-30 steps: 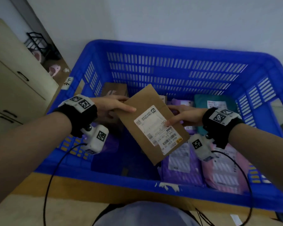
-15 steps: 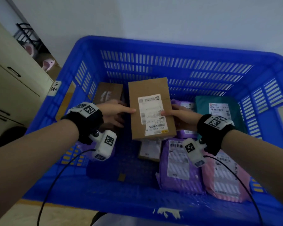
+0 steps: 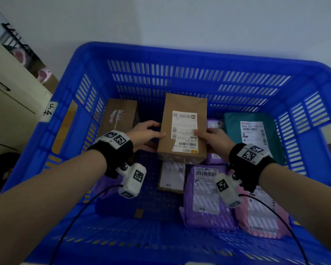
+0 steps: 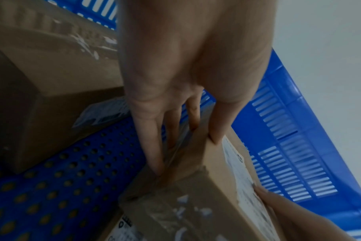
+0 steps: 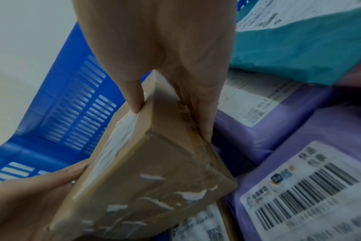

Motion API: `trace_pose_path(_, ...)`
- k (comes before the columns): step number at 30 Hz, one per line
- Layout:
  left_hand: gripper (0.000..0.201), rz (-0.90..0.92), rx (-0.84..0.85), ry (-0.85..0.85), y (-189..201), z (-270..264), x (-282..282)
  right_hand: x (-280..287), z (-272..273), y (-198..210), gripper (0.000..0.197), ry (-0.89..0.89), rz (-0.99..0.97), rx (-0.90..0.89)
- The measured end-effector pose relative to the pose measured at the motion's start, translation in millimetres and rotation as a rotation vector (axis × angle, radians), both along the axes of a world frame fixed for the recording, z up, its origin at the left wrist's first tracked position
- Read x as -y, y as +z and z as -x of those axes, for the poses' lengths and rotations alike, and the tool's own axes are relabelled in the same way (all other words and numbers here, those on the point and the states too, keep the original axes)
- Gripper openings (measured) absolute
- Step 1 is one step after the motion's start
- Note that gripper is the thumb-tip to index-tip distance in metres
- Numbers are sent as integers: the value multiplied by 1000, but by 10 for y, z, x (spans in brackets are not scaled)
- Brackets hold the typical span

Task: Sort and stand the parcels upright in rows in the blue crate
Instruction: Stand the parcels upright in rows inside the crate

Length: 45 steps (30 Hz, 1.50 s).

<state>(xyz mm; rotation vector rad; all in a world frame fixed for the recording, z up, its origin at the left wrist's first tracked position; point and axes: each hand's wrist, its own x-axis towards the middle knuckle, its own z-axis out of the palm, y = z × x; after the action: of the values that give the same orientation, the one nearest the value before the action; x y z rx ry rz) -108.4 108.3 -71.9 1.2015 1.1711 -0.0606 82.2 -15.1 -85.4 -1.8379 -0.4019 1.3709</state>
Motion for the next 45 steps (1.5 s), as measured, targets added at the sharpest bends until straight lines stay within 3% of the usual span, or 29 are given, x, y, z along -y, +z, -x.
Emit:
trace_pose_path(4,55,3,30,7,0,-33,8,-38,-59,-66,53,-63,-2,105)
trace_pose_path(11,59,-68,52,-6,32,0,40,-120,-67,-14,57,-39,-2,303)
trace_pose_path(17,44,-314,20,-67,378,175,-49,-143,55,408,52,20,-134,520)
trace_pose_path(22,39,-539,-153,-207,629,518,-188,-208,569,758,53,268,-291,570)
trace_pose_path(24,41,-550,-245,-298,696,646,-197,-261,823,736,51,407,-321,554)
trace_pose_path(30,50,-461,-621,-830,791,887,-124,-312,1570,375,56,831,-307,446)
trace_pose_path(33,43,-465,-767,-1012,726,940,-89,-294,1805,192,66,1032,-298,493)
trace_pose_path(37,50,-475,-961,-1407,669,864,6,-342,1999,92,82,1120,-195,456)
trace_pose_path(39,43,-443,-1124,-1620,678,827,23,-384,2075,39,91,1103,-140,434)
trace_pose_path(42,52,-506,-1046,-1644,681,814,-2,-442,2154,-53,90,1080,-100,439)
trace_pose_path(45,70,-478,-1077,-1469,532,847,35,-469,2170,-93,85,1041,-93,414)
